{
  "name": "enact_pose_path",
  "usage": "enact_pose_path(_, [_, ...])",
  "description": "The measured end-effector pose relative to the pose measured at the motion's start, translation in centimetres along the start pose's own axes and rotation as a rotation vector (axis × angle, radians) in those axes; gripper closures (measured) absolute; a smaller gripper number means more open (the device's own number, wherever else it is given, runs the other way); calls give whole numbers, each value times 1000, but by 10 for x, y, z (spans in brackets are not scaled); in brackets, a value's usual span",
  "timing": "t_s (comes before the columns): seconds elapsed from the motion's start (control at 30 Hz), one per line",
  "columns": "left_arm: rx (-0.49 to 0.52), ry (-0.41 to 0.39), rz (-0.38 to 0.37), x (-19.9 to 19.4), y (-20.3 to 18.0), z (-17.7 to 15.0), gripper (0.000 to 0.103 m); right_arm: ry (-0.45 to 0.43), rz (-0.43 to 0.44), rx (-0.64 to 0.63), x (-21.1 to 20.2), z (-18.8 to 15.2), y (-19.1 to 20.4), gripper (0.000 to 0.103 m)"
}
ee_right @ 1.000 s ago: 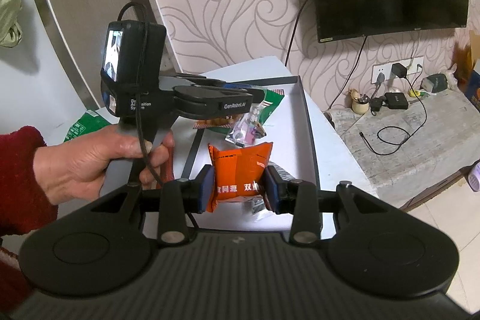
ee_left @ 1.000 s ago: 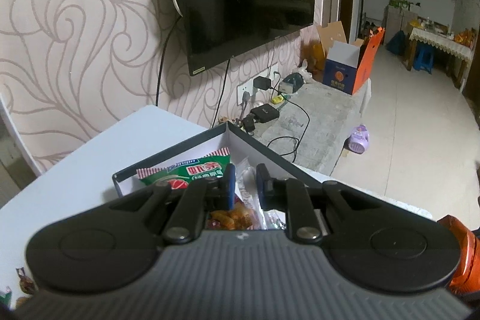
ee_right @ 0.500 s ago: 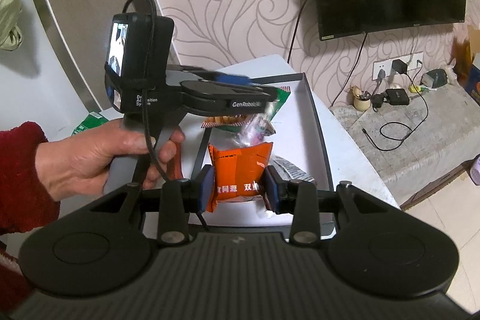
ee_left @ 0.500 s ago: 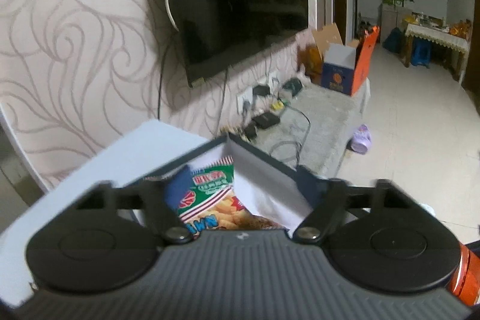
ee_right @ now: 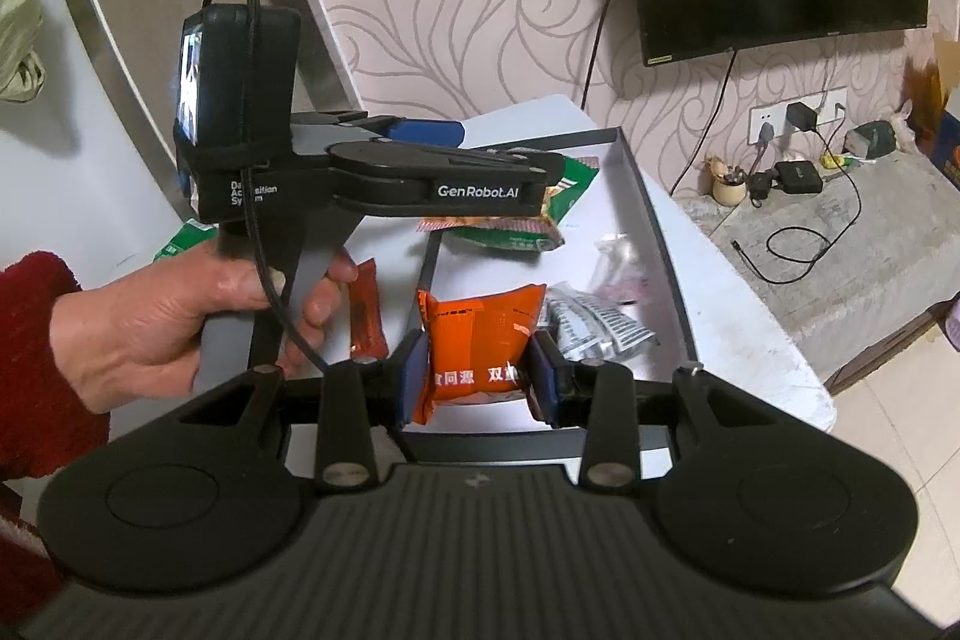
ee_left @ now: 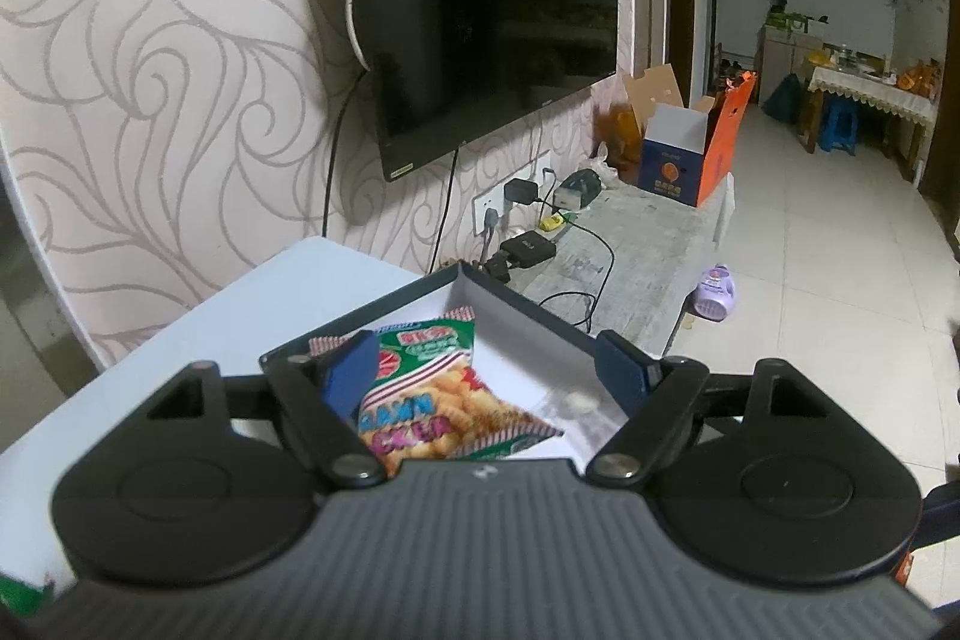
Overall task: Organize snacks
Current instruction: 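Lower the lollipop packet into the black box and open left gripper, then withdraw left gripper toward the table while right holds the orange packet above the box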
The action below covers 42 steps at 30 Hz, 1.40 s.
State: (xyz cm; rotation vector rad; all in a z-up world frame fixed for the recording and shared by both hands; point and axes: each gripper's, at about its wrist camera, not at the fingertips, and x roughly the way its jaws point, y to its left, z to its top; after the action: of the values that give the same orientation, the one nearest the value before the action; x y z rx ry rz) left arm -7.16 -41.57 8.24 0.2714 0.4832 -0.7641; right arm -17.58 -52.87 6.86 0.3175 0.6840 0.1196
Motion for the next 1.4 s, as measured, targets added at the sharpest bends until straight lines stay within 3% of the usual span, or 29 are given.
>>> enact_pose_path(0.63, [-51,-19,61,-39,21,-14,23,-19,-3,-25,8,2,9,60])
enact_pose_path(1.4, [-128,6,168,-104,60,-65,22,43,21,-64,46,22,13,61])
